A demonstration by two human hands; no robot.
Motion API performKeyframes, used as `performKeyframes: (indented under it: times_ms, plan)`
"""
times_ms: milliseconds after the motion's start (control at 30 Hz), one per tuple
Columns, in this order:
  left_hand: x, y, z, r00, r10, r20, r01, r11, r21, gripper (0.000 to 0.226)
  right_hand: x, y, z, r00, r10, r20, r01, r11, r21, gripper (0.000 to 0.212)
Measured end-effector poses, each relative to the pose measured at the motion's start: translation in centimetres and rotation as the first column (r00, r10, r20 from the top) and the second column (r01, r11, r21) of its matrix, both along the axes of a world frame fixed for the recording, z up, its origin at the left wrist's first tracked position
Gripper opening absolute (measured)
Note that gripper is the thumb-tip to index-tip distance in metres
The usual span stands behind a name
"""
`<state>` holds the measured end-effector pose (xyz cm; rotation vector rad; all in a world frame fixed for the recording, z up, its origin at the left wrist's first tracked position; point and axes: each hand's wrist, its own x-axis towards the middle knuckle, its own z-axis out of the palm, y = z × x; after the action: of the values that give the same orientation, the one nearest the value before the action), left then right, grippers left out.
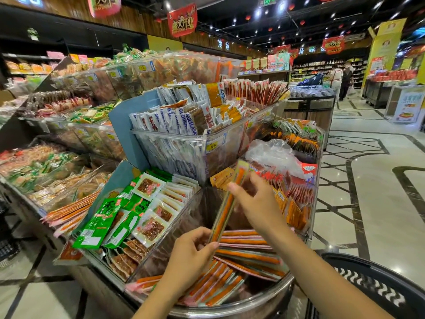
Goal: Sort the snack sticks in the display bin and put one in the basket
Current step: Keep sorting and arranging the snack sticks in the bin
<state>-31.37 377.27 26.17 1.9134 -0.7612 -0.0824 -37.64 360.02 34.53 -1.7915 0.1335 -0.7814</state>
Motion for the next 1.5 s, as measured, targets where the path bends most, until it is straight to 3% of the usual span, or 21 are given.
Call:
performKeyframes:
  times_ms: [300,433,633,733,833,967,1133,1500]
  plan:
    - [1.4,0.1,0.8,0.963,0.093,0.255,-0.148,0.968,0.203,0.019,-0.6,-3.1,0.1,0.984,-0.162,0.068,0.167,0.983,-0.07,0.037]
    - [2.3,-0.8,0.9,0.902,0.065,0.427,-0.237,0.902,0.362,0.017,-1.3,-3.8,-1.6,0.974,-0.227,0.018,0.227,0.961,-0.156,0.043]
    - [3.3,-3.7,0.1,0.835,-0.063,0.547,-0.28,0.807,0.52,0.019,-2.9,-4.6,-4.2,0.941,-0.331,-0.064,0.311,0.926,-0.216,0.023]
    - [4.3,-5.1,-0.7,0.833,-0.106,0.544,-0.262,0.789,0.556,0.014,-3.8,-5.2,-5.0,0.932,-0.355,-0.076,0.307,0.882,-0.357,0.025]
    - [5.2,-6.3,-1.6,0.829,-0.121,0.546,-0.265,0.775,0.574,0.014,-4.2,-5.6,-6.4,0.898,-0.44,-0.031,0.327,0.711,-0.622,0.008]
    - [5.6,-7.5,-2.2,0.812,-0.148,0.564,-0.278,0.751,0.598,0.008,-4.1,-6.2,-8.2,0.822,-0.57,-0.01,0.373,0.55,-0.747,0.023]
    - [5.8,-8.1,-2.7,0.81,-0.154,0.565,-0.274,0.753,0.598,0.01,-3.9,-6.0,-8.8,0.758,-0.646,-0.091,0.337,0.507,-0.793,0.026]
    - [5.4,-7.8,-2.9,0.887,-0.186,0.423,-0.124,0.787,0.605,0.031,-3.9,-5.9,-9.0,0.764,-0.638,-0.094,0.306,0.486,-0.819,0.023]
